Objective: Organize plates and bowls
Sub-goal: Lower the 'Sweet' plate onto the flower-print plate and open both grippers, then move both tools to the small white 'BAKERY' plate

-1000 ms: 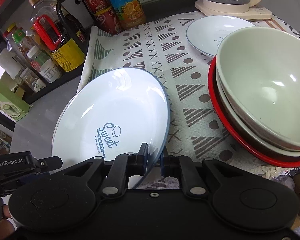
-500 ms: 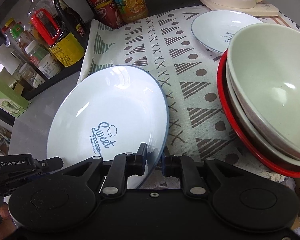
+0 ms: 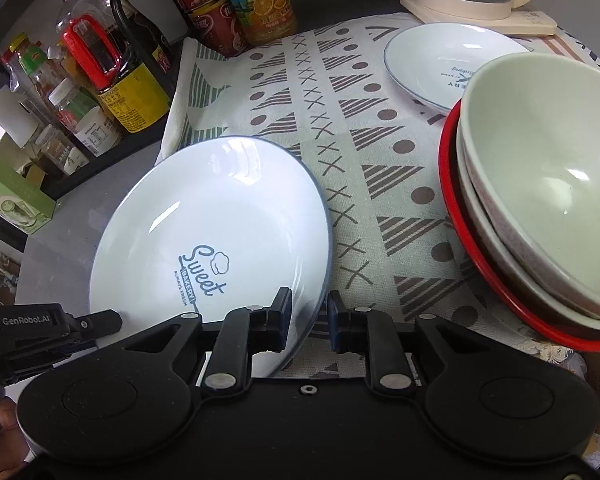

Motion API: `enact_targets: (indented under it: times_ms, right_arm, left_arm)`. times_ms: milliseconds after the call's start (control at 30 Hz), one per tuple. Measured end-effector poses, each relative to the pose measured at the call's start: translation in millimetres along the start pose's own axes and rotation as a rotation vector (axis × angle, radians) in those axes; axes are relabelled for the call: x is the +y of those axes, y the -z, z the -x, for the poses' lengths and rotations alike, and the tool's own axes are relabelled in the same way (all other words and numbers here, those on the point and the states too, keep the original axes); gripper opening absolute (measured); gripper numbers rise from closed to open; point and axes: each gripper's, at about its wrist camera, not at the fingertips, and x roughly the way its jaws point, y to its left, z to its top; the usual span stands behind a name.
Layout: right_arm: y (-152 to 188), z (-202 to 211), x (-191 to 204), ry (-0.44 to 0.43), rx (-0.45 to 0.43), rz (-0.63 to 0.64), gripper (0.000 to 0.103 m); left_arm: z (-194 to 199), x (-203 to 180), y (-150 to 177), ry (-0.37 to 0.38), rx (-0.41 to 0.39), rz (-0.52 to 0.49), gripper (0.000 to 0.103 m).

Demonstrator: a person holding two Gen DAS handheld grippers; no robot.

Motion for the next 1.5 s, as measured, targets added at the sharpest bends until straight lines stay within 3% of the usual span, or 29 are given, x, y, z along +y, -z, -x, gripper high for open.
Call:
enact_targets:
  times_ms: [67,167,300,433,567,733,900,1167,1500]
  right_arm:
    - [-1,2,2,0.007,-0.004,0.005,0.024]
    - [-2,7,4,0.010,-0.013,0.003,0.028]
    - [-3,19,10,0.000,-0.055,0.025,0.045]
    - [-6,31,15,-0.019,-0.090,0.039,0.054]
    - [-10,46,17,-0.029,-0.137,0.057,0.066]
    - [-18,66,16,-0.040,-0.199,0.058,0.090]
    - [-22,79,11,-0.032,-0.235,0.056,0.103]
    - [-22,91,-10,0.009,-0.261,0.008,0.103]
    - [-37,104,-41,0.060,-0.306,-0.051,0.103]
  left_arm:
    - [2,-1,-2,0.002,0.007,0.000,0.023]
    - [8,-4,-3,-0.002,-0.009,-0.012,0.040]
    - [15,-8,-5,0.004,-0.019,-0.026,0.055]
    - [25,-13,-5,0.003,-0.045,-0.041,0.073]
    - [35,-17,-5,0.014,-0.062,-0.050,0.079]
    - [43,-24,-5,0.023,-0.067,-0.067,0.083]
    - [48,-33,-3,0.042,-0.077,-0.090,0.089]
    - [54,-56,-4,0.078,-0.084,-0.148,0.103]
    - [46,-96,-11,0.109,-0.085,-0.197,0.103]
